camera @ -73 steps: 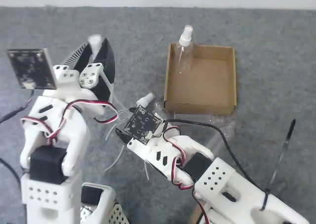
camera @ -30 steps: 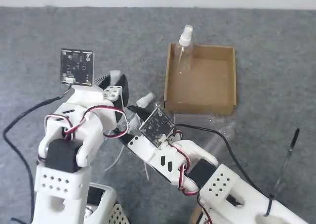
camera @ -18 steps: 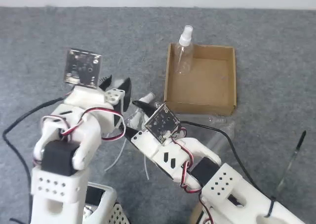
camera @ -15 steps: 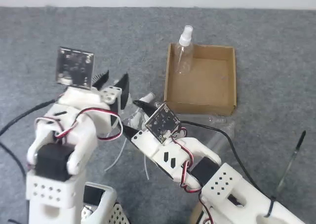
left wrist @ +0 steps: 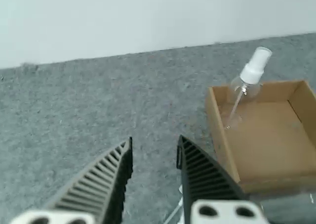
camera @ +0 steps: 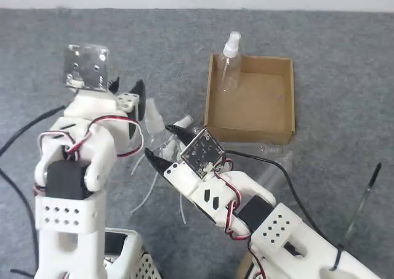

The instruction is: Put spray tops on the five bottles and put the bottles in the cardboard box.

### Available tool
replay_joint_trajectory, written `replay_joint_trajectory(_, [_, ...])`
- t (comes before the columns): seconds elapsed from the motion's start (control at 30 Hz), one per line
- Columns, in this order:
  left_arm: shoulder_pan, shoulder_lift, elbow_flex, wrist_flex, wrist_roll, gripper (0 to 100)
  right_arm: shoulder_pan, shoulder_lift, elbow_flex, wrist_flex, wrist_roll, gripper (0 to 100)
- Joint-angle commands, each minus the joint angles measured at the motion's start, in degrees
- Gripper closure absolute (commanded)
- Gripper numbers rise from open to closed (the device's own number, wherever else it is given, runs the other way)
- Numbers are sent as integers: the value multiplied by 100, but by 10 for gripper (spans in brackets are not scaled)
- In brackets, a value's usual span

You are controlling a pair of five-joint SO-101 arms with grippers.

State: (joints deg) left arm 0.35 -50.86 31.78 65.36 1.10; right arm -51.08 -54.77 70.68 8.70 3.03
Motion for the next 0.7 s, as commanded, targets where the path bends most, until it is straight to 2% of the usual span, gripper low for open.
replay_joint_trajectory(0.0, [404,-343,13,422,-185,867,92,-268,-62,-163,-105,993])
replay_joint_trajectory(0.1, [659,-747,13,668,-211,867,92,-268,-62,-163,-114,993])
replay_joint_trajectory(0.3, [677,-1108,13,659,-448,901,92,-268,-62,-163,-114,993])
replay_joint_trajectory(0.67, [387,-1090,92,88,-475,905,92,-268,-62,-154,-114,993])
